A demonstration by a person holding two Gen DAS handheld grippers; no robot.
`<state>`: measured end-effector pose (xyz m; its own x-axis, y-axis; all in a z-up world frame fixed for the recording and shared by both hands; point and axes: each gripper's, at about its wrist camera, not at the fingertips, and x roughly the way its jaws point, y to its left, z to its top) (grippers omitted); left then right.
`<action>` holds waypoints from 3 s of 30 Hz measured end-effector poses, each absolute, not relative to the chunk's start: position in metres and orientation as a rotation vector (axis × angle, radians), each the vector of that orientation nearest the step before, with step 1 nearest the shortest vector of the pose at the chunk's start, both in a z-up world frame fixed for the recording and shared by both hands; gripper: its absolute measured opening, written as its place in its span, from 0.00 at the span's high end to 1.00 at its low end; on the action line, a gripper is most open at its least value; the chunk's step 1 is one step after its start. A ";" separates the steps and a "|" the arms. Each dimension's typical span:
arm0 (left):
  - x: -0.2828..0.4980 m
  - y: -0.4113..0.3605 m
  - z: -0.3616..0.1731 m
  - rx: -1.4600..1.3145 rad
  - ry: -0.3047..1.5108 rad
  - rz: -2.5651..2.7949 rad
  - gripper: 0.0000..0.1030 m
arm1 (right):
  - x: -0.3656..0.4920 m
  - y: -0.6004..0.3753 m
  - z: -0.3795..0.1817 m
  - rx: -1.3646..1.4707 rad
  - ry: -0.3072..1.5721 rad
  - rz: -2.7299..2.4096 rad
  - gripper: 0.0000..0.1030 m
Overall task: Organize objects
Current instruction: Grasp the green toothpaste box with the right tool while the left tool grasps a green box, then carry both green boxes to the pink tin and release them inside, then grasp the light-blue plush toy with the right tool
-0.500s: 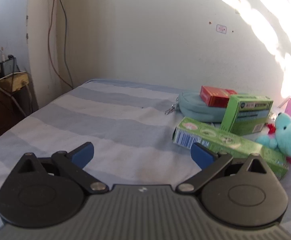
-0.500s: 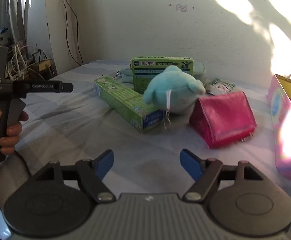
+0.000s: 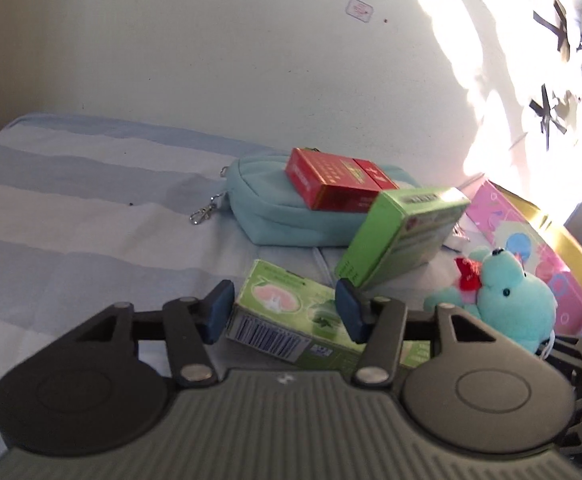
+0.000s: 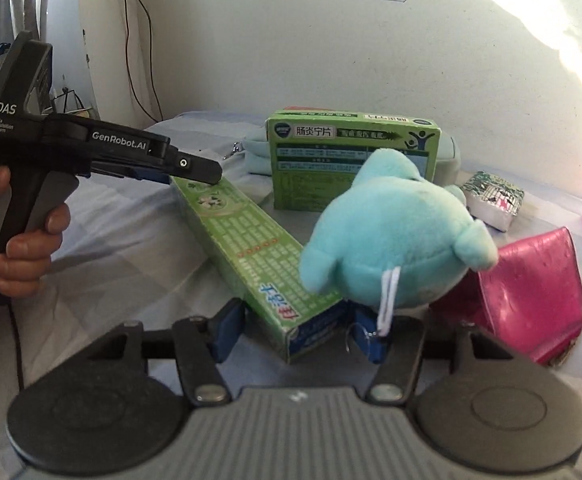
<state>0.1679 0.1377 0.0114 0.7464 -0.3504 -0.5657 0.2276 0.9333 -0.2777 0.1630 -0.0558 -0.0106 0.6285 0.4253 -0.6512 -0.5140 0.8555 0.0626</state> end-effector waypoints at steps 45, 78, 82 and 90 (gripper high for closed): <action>0.148 -0.240 0.068 0.015 0.539 -0.683 0.37 | 0.081 -0.415 0.039 0.146 0.256 -0.063 0.27; 0.083 0.091 -0.006 -0.457 0.548 -0.128 0.36 | 0.116 -0.114 0.031 -0.181 0.465 0.538 0.37; 0.081 0.095 -0.009 -0.466 0.547 -0.142 0.35 | 0.146 -0.075 0.006 -0.317 0.514 0.475 0.21; 0.078 0.097 -0.010 -0.465 0.539 -0.158 0.34 | 0.104 -0.134 0.013 -0.192 0.516 0.509 0.49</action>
